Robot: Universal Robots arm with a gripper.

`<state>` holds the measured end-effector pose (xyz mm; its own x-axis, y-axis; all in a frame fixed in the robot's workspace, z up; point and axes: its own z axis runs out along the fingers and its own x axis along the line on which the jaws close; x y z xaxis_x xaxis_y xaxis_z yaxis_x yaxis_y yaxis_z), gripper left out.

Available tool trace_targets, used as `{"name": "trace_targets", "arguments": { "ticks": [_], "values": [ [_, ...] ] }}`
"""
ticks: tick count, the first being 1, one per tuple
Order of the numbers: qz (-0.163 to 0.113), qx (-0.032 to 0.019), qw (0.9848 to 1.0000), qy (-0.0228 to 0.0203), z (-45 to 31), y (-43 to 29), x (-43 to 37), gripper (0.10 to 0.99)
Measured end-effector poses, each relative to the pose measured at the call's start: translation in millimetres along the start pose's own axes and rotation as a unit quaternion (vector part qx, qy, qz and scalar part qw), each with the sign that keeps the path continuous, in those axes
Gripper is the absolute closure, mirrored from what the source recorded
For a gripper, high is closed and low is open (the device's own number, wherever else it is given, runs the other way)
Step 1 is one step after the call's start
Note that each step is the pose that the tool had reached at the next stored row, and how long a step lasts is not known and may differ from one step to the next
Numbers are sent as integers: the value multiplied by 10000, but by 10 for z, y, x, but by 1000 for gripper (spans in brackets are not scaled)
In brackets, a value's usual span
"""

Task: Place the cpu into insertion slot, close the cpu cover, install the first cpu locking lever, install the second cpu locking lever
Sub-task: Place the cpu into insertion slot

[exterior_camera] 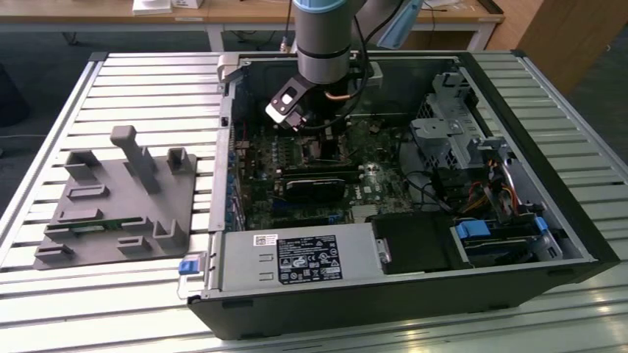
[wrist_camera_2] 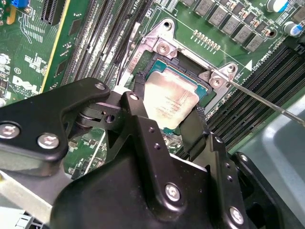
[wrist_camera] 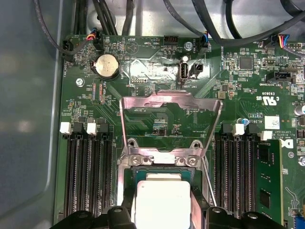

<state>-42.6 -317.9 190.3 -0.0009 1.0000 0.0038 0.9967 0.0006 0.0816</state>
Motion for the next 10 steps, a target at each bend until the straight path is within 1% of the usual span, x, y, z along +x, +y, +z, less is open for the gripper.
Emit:
{"name": "trace_targets", "arguments": {
  "ticks": [5,7,8,9,10],
  "values": [
    [0,0,10000,0,2,0,0,545],
    [0,-9,10000,12,11,3,4,537],
    [0,-6,10000,9,10,2,3,537],
    [0,-4,10000,6,8,1,2,478],
    [0,-1,10000,2,5,0,1,478]
  ]
}}
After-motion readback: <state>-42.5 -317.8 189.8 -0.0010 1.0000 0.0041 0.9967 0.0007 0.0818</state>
